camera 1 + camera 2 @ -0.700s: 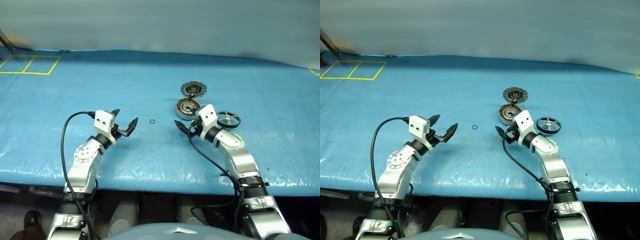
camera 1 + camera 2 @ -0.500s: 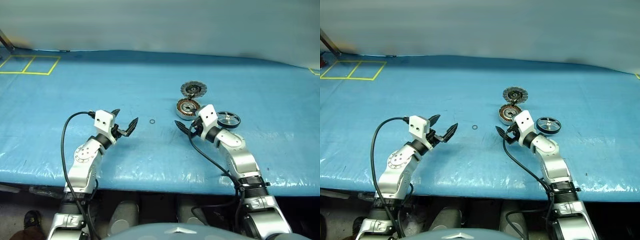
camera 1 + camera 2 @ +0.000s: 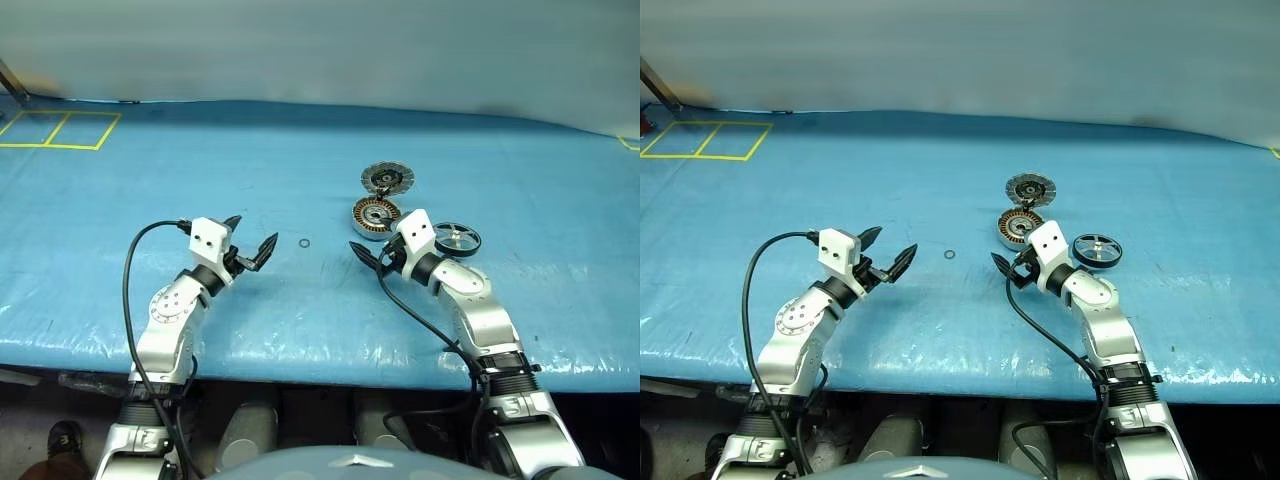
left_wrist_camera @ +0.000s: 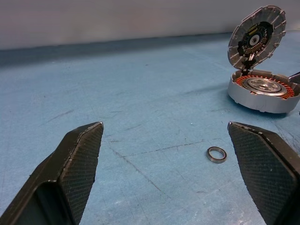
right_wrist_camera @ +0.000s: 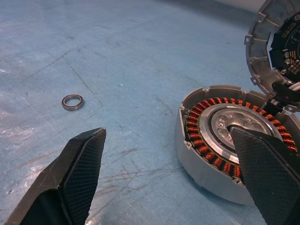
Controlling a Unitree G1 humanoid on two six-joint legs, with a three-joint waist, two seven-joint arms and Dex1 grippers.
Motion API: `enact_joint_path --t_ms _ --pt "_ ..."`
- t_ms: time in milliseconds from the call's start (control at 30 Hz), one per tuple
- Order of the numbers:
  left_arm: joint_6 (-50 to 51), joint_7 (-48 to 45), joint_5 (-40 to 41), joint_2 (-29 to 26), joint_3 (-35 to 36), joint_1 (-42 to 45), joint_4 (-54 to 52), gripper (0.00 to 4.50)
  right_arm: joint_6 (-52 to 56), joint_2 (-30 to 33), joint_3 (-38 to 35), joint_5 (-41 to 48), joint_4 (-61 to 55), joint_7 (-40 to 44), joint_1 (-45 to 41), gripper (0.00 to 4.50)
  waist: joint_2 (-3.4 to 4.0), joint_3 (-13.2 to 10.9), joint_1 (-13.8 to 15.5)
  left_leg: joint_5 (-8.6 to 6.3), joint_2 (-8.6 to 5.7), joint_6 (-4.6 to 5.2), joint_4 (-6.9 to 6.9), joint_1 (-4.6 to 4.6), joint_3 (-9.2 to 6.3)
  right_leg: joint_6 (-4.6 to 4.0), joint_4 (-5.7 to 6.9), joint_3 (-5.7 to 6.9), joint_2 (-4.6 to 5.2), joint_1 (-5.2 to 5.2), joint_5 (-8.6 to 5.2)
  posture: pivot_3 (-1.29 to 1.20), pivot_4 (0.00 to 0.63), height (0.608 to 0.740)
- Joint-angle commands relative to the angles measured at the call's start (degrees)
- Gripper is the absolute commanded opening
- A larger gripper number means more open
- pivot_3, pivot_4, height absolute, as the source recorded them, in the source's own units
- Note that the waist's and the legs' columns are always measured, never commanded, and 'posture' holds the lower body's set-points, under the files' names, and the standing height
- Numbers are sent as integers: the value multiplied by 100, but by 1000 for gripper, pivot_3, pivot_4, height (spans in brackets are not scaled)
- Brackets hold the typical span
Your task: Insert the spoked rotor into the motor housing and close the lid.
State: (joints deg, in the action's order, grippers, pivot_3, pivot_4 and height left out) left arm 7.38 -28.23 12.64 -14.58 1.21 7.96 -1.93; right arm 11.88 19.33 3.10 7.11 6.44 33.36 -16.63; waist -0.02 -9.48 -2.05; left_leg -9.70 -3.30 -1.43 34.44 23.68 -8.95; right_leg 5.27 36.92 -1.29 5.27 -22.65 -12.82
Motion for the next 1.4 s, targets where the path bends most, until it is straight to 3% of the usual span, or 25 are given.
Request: enact_joint_path --t_ms 33,367,633,867,1100,1400 --pt "18 -70 109 25 -32 124 -131 4500 -41 52 -29 57 -291 53 -31 4474 0 0 0 0 0 0 0 0 0 0 0 0 0 0 0 0 150 740" --pt "335 -100 68 -8 -185 95 -141 4500 -32 649 281 -341 -363 431 -282 4474 0 0 0 0 0 0 1 0 0 1 0 0 0 1 0 0 150 740" --pt "699 -277 103 -221 -371 55 -281 4500 -572 1513 1176 -1045 636 1874 -1898 4474 -3 -3 -34 0 1 0 8 0 7 -1 0 0 1 2 -1 0 150 740" --pt "799 -265 85 -305 -363 -74 -430 4500 -1155 1357 1791 -1660 2364 2414 -3145 4474 -10 -8 -6 -1 -1 1 -6 3 3 1 -7 2 3 -3 2 0 150 740" --pt "755 -58 33 -307 -286 -351 -594 4500 -1488 1412 1849 -1926 2975 2528 -3293 4474 -11 -9 -3 0 -5 -1 -27 5 2 -31 -9 1 8 -14 17 0 150 740" --pt "717 43 9 -287 -324 -330 -572 4500 -1663 1410 1880 -2224 3396 2531 -3410 4474 -11 -9 -12 4 -3 -6 -24 1 5 -5 -4 1 8 -13 3 0 150 740"
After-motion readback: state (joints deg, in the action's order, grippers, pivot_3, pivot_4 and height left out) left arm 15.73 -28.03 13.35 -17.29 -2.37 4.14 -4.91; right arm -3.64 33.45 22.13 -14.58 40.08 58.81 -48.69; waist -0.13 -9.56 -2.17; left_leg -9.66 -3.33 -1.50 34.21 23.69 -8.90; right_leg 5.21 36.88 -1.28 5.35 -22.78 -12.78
